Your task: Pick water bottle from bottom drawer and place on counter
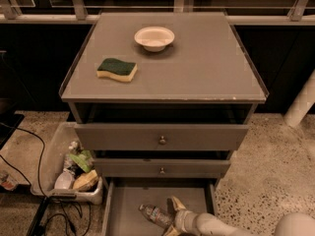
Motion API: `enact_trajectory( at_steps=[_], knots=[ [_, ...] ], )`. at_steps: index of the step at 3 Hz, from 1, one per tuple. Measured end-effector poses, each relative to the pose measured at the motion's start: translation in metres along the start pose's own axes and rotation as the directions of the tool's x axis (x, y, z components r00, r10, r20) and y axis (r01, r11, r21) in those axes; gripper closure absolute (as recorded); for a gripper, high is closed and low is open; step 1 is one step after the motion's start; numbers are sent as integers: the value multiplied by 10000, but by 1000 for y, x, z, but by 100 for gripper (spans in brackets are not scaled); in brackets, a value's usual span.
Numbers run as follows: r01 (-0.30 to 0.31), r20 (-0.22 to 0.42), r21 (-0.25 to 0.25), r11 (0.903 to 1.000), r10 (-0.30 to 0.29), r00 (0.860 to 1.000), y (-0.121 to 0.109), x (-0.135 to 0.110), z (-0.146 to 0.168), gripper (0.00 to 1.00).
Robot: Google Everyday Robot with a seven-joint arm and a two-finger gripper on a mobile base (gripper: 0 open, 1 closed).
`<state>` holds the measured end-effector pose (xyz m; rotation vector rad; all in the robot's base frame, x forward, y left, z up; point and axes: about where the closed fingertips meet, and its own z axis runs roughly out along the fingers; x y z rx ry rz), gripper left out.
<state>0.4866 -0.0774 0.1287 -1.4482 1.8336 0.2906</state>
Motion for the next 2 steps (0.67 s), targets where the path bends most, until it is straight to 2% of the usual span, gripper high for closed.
enact_trajectory(
  at_steps=[2],
  knots=[
    [-10,-14,33,10000,10,10000,-2,1,0,42]
  ],
)
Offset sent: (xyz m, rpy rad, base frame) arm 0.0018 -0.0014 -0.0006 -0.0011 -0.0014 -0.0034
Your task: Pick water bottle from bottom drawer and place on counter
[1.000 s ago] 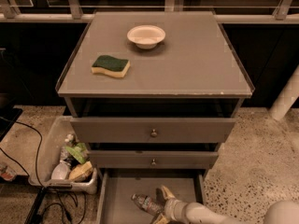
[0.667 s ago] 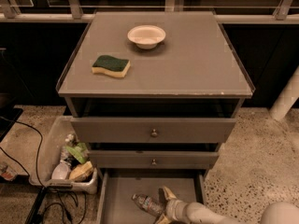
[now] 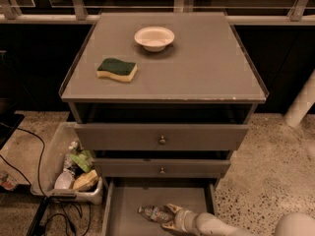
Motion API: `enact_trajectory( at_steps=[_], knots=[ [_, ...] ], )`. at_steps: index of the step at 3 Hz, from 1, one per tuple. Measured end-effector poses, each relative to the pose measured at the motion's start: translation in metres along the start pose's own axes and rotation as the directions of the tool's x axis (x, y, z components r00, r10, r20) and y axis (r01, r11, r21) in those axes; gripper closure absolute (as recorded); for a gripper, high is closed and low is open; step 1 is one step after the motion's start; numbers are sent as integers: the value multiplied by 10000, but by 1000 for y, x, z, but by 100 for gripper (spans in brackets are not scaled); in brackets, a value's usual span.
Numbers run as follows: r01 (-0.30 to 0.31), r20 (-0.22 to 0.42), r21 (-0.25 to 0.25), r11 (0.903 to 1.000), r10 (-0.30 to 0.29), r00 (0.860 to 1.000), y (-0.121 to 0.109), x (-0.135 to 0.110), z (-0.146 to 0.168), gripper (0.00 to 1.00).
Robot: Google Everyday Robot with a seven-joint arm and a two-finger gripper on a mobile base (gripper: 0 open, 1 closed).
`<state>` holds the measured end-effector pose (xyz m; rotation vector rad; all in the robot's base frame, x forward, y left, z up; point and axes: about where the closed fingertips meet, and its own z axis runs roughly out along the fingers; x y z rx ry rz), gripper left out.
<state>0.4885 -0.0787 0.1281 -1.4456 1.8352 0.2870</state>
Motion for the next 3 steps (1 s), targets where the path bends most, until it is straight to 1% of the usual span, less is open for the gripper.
enact_trajectory(
  at_steps=[1,2,3],
  knots=[
    [0,0,0,10000,0,10000,0,0,0,64],
    [0,0,0,10000,0,10000,0,0,0,90],
    [0,1,-1,10000,0,10000,0,0,0,100]
  ],
)
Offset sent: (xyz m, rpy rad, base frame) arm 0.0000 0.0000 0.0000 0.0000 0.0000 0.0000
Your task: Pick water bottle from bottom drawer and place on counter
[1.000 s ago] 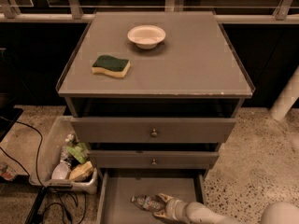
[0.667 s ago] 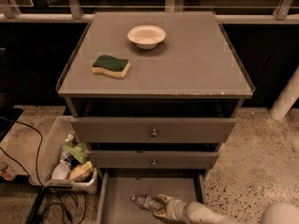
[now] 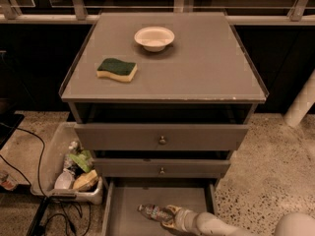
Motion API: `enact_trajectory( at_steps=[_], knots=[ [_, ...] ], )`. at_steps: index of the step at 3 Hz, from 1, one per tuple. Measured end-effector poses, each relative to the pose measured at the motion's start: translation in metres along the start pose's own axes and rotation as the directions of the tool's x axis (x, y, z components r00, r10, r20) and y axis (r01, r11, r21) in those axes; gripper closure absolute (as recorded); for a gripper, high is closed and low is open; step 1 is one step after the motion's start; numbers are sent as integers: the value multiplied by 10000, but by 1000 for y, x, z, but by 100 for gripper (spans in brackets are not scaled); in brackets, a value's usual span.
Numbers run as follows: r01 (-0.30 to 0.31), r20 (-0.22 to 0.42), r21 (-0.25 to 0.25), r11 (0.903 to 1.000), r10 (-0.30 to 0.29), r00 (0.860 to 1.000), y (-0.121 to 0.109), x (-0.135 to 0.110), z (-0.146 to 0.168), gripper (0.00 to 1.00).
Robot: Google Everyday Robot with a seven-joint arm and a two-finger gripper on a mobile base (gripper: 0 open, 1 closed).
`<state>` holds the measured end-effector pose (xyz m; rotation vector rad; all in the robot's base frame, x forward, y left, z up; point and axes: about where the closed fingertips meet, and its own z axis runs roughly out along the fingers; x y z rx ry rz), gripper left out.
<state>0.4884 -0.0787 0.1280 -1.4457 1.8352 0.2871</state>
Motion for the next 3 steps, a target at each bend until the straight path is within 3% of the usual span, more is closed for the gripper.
enact_trajectory(
  at_steps=[2,3],
  knots=[
    [-628,-89,-272,9977,626,9980,7,-1,-18,100],
    [-883,1,38,9961,883,9961,-2,-12,-51,100]
  ],
)
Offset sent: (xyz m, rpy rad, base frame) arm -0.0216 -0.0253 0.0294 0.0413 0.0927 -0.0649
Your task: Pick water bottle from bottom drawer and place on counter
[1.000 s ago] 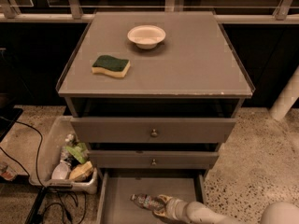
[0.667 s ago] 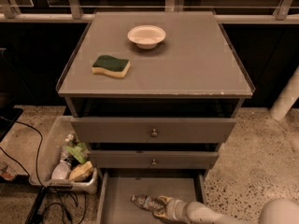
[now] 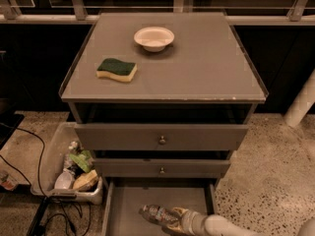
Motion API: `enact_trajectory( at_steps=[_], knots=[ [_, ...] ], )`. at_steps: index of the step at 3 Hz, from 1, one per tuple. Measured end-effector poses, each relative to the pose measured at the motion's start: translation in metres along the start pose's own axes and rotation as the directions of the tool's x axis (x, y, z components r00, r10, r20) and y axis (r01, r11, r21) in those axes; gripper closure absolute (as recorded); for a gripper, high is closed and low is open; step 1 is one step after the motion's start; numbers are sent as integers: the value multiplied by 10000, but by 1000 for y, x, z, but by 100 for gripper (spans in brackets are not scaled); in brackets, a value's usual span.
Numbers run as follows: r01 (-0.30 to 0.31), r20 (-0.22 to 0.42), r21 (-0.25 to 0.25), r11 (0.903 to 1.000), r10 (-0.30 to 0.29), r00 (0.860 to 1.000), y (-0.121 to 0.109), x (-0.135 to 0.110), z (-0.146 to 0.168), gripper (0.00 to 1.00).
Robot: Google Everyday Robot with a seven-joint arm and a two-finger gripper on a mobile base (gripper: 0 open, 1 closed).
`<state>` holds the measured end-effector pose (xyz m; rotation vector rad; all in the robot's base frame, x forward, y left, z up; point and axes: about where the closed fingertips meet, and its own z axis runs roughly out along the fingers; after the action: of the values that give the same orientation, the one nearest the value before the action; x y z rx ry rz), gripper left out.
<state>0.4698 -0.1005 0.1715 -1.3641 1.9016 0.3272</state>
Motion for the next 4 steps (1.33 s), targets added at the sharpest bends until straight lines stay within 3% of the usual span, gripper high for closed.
enact_trajectory(
  at_steps=[2,4],
  knots=[
    [539,-464,740,9958,-506,9976,-40,-41,-87,100],
    [1240,-1257,1480,9812,-1057,9864,-121,-98,-195,100]
  ],
)
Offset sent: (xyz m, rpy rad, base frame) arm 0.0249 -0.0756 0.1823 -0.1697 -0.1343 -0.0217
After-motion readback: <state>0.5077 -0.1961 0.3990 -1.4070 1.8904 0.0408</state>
